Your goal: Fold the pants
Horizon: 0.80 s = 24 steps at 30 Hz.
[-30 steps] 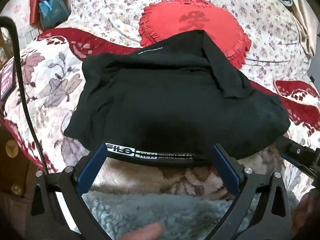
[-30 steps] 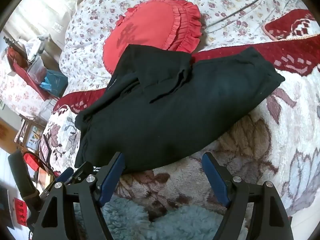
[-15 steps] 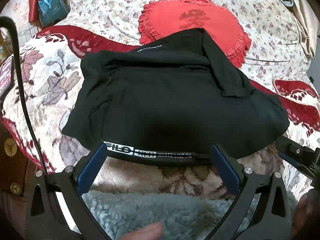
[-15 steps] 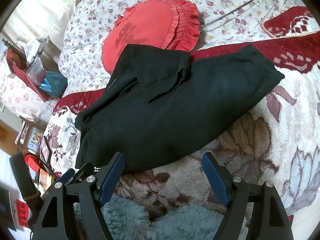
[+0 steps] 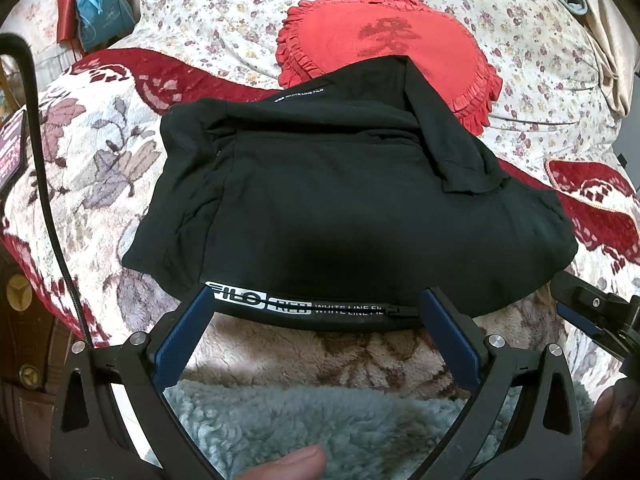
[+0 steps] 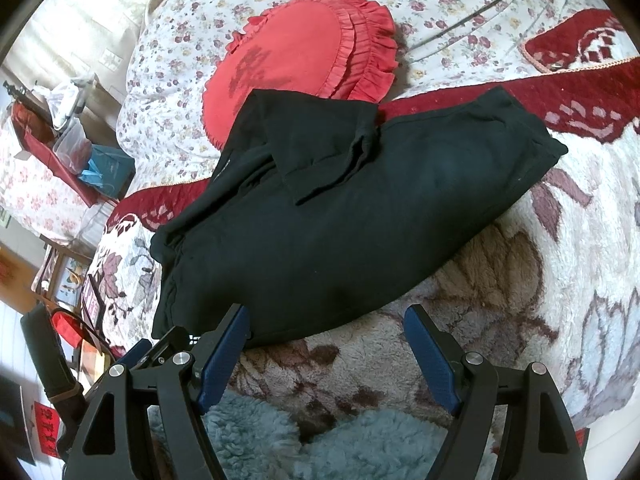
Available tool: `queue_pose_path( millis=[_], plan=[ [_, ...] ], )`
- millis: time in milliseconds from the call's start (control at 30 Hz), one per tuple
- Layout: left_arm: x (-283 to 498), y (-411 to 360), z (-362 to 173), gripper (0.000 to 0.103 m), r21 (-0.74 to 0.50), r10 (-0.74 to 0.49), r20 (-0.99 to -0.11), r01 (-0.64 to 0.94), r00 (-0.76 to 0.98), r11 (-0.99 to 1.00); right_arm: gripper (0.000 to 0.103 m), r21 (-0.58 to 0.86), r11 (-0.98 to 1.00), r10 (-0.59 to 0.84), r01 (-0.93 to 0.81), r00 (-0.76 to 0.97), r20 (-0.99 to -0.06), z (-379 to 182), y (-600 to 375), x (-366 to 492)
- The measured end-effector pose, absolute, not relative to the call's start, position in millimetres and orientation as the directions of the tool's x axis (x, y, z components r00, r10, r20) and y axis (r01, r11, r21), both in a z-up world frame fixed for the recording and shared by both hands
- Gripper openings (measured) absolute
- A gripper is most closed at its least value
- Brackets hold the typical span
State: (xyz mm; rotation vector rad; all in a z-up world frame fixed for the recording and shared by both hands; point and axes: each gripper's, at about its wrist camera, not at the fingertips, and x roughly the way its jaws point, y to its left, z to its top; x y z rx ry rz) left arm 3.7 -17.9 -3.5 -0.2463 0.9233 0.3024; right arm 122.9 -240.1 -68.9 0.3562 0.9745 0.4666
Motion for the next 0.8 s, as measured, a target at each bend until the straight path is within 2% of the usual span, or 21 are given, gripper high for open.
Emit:
queue_pose_path(
  millis=[800],
  plan=[
    [3.8, -17.5, -4.0, 0.102, -0.083, 0.146, -0.811, -0.358, 0.566, 0.93, 0.079, 0.508, 0.836, 0.54, -0.205, 0.473, -0.697, -65.3, -240.5, 123.1]
  ],
)
